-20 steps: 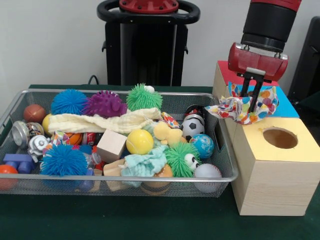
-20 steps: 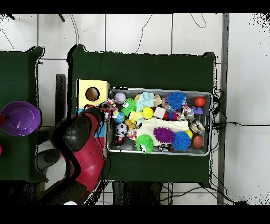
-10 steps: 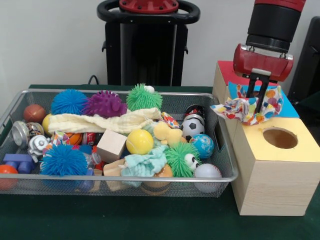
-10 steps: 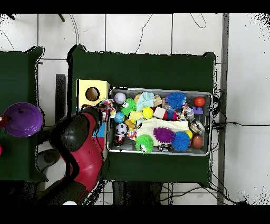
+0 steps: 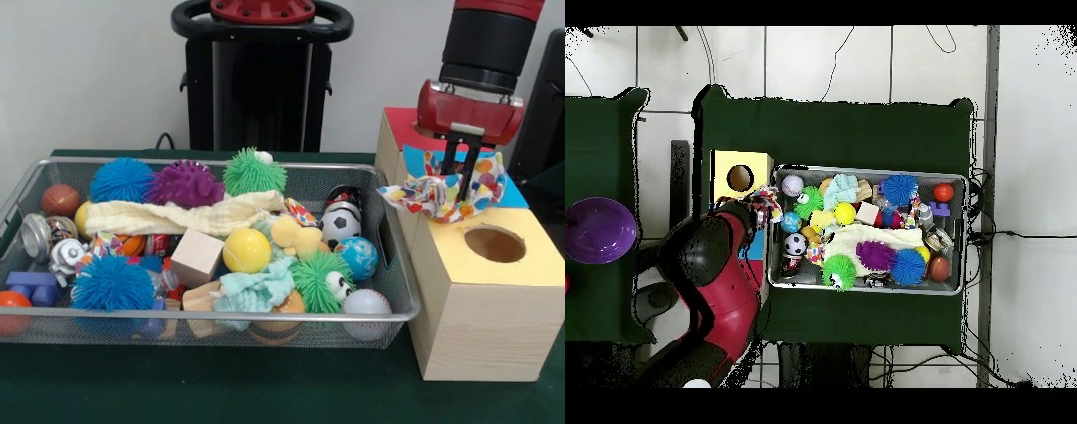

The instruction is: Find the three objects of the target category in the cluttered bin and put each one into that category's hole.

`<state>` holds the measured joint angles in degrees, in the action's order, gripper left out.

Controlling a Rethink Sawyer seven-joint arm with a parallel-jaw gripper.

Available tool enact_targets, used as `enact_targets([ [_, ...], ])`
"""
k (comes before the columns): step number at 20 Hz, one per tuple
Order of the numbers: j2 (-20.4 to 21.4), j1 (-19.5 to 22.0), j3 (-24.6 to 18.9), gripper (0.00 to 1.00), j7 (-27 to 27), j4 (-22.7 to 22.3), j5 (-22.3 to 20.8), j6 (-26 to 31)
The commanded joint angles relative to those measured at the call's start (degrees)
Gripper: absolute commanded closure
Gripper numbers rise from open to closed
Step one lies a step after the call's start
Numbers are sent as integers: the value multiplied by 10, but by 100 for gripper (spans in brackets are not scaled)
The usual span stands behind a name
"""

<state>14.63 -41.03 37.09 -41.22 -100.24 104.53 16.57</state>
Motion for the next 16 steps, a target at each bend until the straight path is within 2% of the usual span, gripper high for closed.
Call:
enact_targets([
  [1,-25,2,-81,100,-7,54,55,-6],
  [2,-29,-1,-78,100,-2,57,64,-5],
  [5,-59,-22,-54,100,37,73,140,9],
  [11,-111,-46,-17,100,72,99,234,43],
  [13,-129,-50,-8,100,72,113,256,49],
  [16,-140,-49,0,100,67,127,257,53],
])
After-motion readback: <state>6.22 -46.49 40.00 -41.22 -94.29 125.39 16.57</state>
